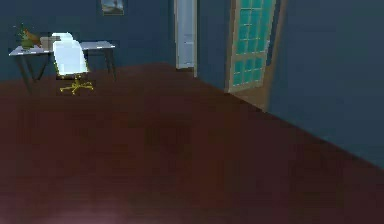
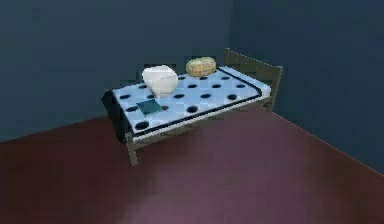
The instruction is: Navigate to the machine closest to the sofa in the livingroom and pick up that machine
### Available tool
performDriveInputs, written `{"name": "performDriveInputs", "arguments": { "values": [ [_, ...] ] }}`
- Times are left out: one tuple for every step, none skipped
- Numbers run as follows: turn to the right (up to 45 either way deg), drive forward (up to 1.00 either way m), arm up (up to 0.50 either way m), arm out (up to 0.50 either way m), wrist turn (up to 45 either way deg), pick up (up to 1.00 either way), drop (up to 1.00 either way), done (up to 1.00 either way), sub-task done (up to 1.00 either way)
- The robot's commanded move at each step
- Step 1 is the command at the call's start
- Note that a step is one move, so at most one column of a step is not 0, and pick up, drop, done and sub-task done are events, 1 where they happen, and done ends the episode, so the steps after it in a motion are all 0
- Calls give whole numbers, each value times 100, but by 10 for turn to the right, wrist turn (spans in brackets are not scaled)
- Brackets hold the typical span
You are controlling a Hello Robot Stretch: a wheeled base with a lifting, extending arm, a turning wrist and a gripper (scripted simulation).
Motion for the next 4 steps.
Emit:
{"name": "performDriveInputs", "arguments": {
  "values": [
    [-30, 0, 0, 0, 0, 0, 0, 0, 0],
    [0, 100, 0, 0, 0, 0, 0, 0, 0],
    [0, 100, 0, 0, 0, 0, 0, 0, 0],
    [0, 100, 0, 0, 0, 0, 0, 0, 0]
  ]
}}
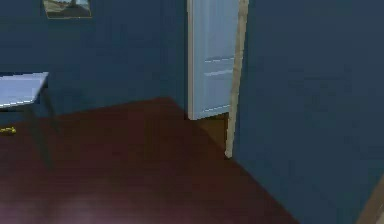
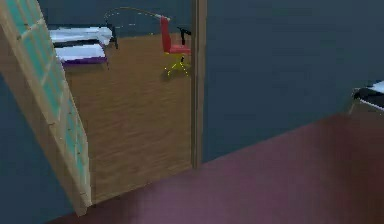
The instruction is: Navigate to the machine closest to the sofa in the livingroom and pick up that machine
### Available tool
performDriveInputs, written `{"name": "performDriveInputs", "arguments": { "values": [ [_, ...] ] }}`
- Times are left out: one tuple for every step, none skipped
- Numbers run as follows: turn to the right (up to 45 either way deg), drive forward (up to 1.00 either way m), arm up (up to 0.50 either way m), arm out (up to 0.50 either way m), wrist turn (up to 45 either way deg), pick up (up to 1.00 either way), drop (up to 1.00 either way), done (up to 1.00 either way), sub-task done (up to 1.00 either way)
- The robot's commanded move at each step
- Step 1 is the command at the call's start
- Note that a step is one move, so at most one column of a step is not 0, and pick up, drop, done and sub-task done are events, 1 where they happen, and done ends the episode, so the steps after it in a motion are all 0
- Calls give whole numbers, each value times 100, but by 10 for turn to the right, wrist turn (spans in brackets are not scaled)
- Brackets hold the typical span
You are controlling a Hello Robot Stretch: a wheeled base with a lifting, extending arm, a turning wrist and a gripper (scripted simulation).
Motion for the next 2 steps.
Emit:
{"name": "performDriveInputs", "arguments": {
  "values": [
    [0, 100, 0, 0, 0, 0, 0, 0, 0],
    [-30, 0, 0, 0, 0, 0, 0, 0, 0]
  ]
}}
